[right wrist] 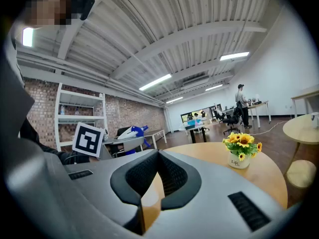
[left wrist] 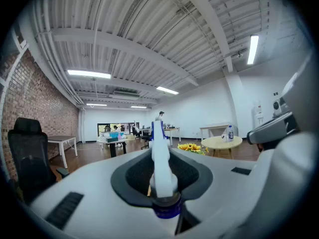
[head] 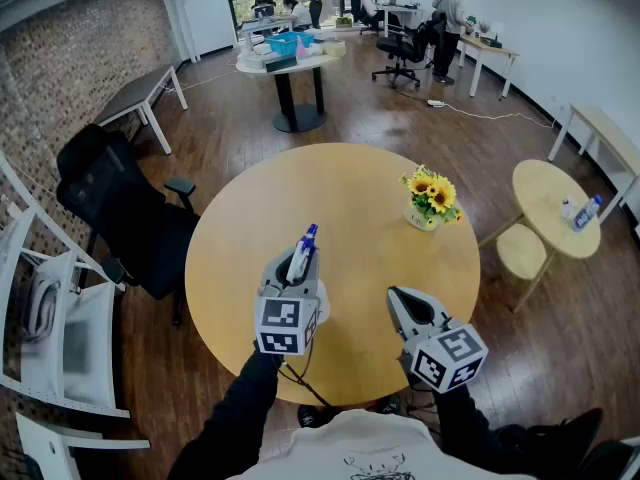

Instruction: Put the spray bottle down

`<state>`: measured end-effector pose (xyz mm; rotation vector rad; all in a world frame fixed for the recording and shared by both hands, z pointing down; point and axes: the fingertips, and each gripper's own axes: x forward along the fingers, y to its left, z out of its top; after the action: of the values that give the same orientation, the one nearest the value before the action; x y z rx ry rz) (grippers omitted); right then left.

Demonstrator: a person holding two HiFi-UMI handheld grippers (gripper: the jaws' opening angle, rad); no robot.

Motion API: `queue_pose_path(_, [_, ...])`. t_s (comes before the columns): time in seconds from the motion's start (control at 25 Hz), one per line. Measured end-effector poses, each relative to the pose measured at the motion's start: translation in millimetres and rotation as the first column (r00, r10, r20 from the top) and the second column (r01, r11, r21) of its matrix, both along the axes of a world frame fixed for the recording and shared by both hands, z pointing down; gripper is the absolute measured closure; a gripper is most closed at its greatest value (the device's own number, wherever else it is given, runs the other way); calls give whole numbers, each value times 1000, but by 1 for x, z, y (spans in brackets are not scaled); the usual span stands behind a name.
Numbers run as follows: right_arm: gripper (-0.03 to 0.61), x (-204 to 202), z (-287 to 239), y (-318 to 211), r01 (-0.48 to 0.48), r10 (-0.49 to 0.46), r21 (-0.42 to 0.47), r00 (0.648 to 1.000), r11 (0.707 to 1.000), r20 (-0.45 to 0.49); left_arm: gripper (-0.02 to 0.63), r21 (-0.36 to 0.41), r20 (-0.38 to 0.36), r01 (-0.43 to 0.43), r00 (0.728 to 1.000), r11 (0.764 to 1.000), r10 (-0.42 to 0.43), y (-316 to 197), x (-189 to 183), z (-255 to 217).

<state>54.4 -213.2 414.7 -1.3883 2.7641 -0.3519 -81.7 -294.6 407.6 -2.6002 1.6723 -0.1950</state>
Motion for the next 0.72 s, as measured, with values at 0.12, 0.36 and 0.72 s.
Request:
queue_pose_path(0.12, [603,-2,7,-1,-2,2,-5,1000,1000,-2,519,44,-17,-10,1000,999,10,-17,3,7])
queue_pose_path(0.36, [603,-2,8,-5,-6,5,-12,1000,1000,-3,519,25,28,-13,1000,1000,12,-41,12,20])
queue_pose_path(0.72, [603,2,10,-9,-16,16,-12,1000,1000,-5,518,-25,29,3,1000,1000,-3,-53,9,41])
